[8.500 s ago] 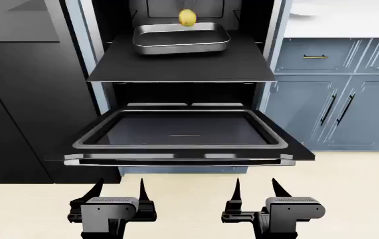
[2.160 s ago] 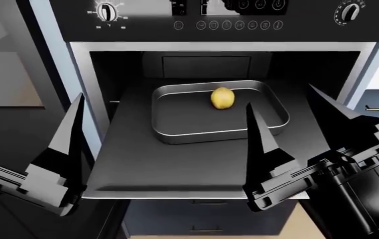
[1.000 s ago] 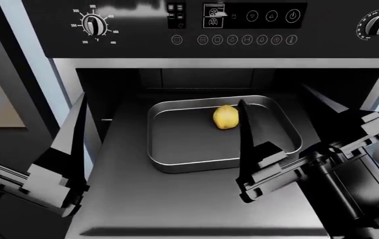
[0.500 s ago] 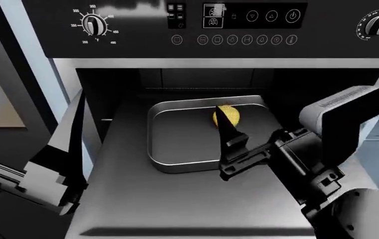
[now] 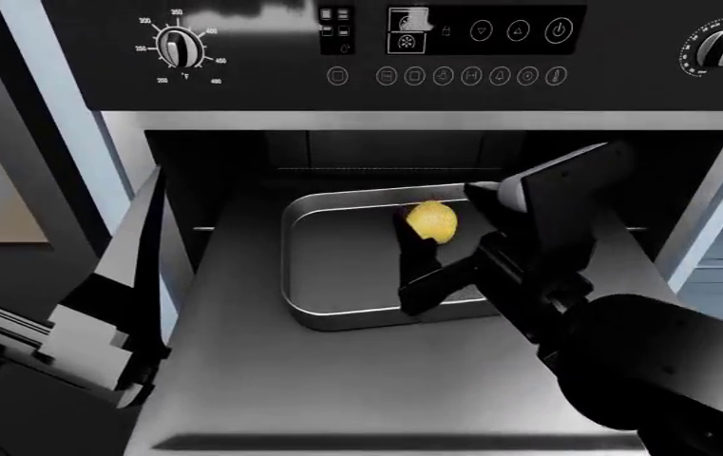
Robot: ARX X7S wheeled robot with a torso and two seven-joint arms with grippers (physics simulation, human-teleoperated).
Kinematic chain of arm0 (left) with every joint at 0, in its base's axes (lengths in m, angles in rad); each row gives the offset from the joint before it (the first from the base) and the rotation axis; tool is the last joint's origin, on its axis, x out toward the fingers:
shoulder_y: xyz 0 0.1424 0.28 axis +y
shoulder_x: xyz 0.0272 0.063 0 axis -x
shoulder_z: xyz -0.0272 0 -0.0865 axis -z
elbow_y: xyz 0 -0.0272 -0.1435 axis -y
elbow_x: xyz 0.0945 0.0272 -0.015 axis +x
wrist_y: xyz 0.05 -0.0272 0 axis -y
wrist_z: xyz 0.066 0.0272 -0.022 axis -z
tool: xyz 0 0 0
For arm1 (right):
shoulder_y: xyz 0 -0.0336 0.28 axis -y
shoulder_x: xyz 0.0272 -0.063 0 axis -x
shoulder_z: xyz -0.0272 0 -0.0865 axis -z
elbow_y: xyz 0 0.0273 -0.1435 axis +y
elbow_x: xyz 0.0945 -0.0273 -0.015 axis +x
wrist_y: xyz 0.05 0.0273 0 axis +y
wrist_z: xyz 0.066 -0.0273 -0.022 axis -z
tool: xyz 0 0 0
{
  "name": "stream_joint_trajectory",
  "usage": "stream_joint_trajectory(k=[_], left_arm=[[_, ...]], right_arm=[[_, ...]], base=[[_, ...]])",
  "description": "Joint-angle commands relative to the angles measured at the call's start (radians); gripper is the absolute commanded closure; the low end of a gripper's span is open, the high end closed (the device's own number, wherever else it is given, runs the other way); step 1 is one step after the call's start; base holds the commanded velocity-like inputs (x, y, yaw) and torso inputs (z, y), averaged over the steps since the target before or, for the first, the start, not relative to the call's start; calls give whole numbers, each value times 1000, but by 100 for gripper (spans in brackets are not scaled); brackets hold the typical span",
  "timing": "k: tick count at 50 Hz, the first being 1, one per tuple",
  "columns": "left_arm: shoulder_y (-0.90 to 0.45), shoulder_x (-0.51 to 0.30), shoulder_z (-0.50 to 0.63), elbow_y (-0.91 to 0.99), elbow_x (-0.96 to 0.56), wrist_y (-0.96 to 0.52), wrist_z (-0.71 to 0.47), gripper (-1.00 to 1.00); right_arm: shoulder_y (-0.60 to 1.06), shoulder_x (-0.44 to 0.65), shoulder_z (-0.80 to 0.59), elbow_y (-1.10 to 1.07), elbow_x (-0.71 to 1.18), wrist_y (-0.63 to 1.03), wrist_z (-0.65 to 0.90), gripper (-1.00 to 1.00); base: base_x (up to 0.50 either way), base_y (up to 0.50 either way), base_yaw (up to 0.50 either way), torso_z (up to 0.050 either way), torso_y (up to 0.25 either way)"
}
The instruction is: Pick the potato from the top rack in the oven and place it on the plate on the counter.
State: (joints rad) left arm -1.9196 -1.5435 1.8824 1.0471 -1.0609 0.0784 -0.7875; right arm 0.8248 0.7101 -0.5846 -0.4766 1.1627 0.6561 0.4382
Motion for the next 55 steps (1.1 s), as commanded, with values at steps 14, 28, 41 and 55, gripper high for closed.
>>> stream_joint_trajectory(k=[14,28,41,55], left_arm=[[-413,22,438,0,12,23,-27,-100],[-428,20,454,0,12,27,-32,-100],[-429,19,442,0,2,20,-23,-100],[-425,-2,360,0,-46,-13,5,-100]], right_arm=[[91,-66,-53,160,-18,63,-39,-100],[153,-118,-86,259,-31,98,-72,-100],[158,-142,-102,337,-42,97,-100,-100],[187,-167,-103,411,-57,92,-108,-100]], base=[[0,0,0,0,0],[0,0,0,0,0],[0,0,0,0,0],[0,0,0,0,0]])
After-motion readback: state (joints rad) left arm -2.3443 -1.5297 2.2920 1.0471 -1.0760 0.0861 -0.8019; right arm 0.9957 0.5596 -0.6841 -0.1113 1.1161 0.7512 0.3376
